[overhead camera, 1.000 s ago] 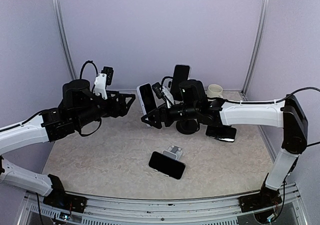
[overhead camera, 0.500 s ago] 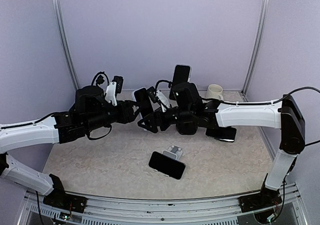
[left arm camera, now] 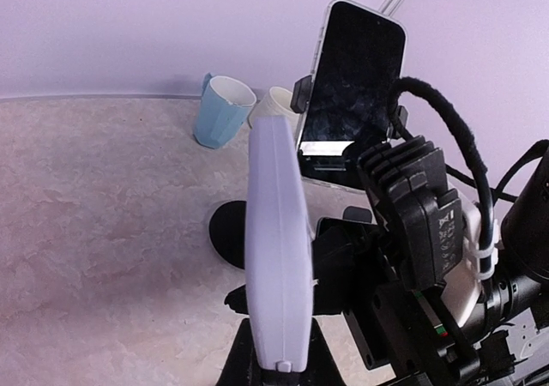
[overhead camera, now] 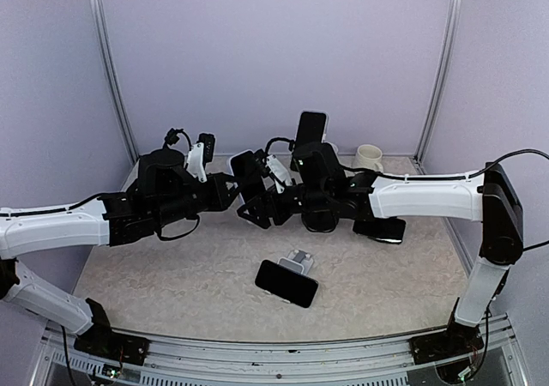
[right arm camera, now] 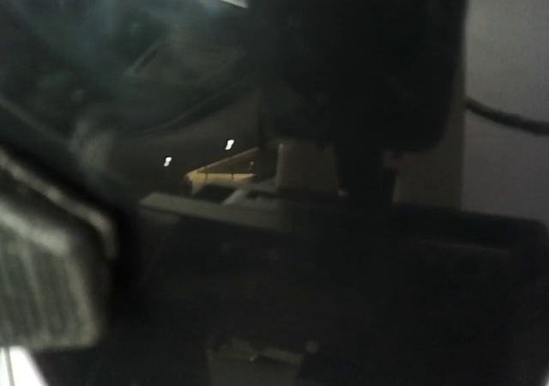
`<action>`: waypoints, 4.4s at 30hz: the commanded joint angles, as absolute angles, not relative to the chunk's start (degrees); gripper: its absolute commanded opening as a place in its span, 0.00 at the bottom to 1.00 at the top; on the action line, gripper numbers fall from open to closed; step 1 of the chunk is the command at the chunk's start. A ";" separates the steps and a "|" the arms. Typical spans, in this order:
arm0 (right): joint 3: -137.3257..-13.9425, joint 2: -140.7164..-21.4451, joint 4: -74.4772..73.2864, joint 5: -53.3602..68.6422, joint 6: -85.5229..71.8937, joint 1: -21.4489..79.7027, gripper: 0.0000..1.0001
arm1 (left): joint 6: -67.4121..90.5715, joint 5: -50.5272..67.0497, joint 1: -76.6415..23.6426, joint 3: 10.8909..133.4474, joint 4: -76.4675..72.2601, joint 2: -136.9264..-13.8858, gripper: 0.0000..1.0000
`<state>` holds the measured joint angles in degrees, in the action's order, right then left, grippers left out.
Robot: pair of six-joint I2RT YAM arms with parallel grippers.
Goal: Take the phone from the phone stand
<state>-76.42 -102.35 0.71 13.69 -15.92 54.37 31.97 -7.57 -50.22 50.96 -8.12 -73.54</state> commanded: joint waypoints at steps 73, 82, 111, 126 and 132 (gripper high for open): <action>-67.32 -95.87 22.39 23.54 -24.78 53.78 0.00 | 34.19 -11.19 -54.51 45.30 -9.43 -60.15 0.95; -70.53 -97.62 18.54 18.56 -23.50 55.61 0.00 | 36.59 -15.28 -56.76 47.25 -9.33 -66.03 0.99; -73.61 -99.96 15.81 16.39 -22.12 57.50 0.00 | 43.88 -19.63 -53.04 53.70 0.67 -75.63 0.92; -72.32 -100.49 17.39 16.87 -21.82 57.69 0.18 | 41.28 -15.72 -47.96 52.09 3.60 -73.51 0.59; -71.45 -101.34 18.99 18.68 -22.55 57.25 0.68 | 39.84 -13.93 -45.52 51.06 5.76 -71.49 0.52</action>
